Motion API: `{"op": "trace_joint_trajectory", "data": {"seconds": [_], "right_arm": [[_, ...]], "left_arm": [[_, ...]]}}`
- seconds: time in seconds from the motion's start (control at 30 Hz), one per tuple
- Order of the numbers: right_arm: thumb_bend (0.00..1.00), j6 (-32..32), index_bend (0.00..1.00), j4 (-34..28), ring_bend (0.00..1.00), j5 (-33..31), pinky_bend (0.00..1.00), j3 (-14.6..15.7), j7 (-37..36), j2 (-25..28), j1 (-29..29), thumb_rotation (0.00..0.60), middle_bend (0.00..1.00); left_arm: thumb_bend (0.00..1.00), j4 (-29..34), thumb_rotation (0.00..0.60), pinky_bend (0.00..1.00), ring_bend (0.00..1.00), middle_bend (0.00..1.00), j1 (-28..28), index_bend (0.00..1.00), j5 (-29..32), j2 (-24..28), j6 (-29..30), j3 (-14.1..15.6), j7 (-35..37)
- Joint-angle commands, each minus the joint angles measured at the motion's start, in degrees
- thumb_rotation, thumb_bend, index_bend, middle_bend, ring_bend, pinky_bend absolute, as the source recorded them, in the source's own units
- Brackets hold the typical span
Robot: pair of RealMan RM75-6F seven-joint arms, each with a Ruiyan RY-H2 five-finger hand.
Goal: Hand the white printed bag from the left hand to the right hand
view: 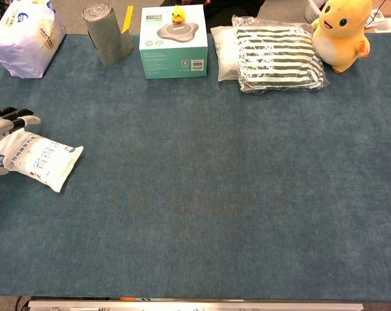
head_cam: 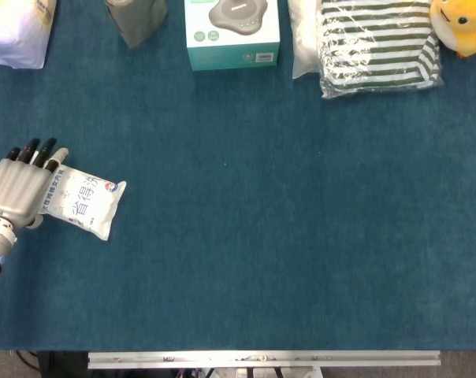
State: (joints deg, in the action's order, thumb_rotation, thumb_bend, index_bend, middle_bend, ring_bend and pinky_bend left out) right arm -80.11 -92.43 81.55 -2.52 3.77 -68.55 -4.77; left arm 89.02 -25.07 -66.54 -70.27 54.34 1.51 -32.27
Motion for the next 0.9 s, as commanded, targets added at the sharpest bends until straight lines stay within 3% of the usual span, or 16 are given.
{"op": "trace_joint_trajectory", "data": {"seconds": [0.03, 0.33, 0.9], "right_arm": [[0.1, 0.0, 0.18, 0.2, 0.33, 0.0, 0.33, 0.1, -0.1, -0.1, 0.1, 0.6, 0.35], [0.1, -0.2, 0.18, 0.5, 0.33, 0.0, 0.33, 0.1, -0.6, -0.2, 0.4, 0.6, 0.35], [0.1, 0.1, 0.18, 1.0, 0.33, 0.0, 0.33, 0.2, -0.8, -0.8, 0.5, 0.6, 0.35]], "left_arm": [[0.18, 0.5, 0.6, 0.2, 0.0, 0.0, -0.7, 0.07, 0.9, 0.1, -0.5, 0.2, -1.3], [0.25, 1.1, 0.6, 0.21, 0.0, 0.0, -1.8, 0.08, 3.9, 0.2, -1.1, 0.9, -4.2], [0.25, 2.8, 0.6, 0.21, 0.0, 0.0, -4.1, 0.08, 9.7, 0.7, -1.4, 2.5, -9.7]]}}
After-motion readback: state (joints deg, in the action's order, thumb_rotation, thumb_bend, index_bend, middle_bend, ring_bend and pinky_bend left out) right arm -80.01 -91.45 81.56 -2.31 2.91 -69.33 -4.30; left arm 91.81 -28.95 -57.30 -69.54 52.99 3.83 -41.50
